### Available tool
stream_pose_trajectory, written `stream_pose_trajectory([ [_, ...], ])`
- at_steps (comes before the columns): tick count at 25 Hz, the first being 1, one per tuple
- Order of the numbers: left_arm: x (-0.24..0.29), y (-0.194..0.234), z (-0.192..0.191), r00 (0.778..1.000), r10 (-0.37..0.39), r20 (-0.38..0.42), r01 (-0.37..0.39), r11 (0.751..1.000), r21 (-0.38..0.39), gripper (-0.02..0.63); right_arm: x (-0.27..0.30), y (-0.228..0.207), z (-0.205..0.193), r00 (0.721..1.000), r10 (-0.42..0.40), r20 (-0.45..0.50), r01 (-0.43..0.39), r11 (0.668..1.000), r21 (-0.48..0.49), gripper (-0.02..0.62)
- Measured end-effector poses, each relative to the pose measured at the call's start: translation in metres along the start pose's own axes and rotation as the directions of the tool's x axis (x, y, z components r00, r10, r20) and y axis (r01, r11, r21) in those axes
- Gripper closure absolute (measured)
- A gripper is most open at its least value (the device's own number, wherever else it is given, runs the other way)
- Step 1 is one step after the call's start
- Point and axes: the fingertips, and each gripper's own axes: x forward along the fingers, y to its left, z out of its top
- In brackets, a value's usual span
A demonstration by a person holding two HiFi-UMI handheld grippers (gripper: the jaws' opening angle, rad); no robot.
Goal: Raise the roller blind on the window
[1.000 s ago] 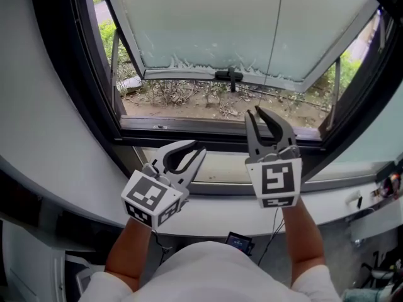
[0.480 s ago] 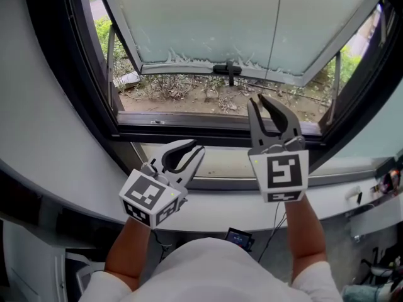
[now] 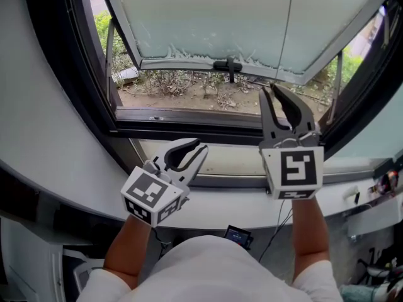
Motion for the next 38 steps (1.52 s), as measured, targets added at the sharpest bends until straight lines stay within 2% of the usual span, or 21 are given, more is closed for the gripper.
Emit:
stream_pose_trajectory([
  [8, -0.002, -0.001, 0.0, 1.0, -0.004, 0.002, 0.004, 1.0, -0.002, 0.523, -0.004, -0.022, 0.017, 0.998, -0.048, 0.035, 0.048, 0.999, -0.005, 0.522],
  [38, -0.002, -0.008, -0.002, 1.0, -0.014, -0.013, 0.014, 1.0, -0.001, 0.523, -0.005, -0.04, 0.058, 0.99, -0.08, 0.115, 0.087, 0.994, -0.06, 0.525],
])
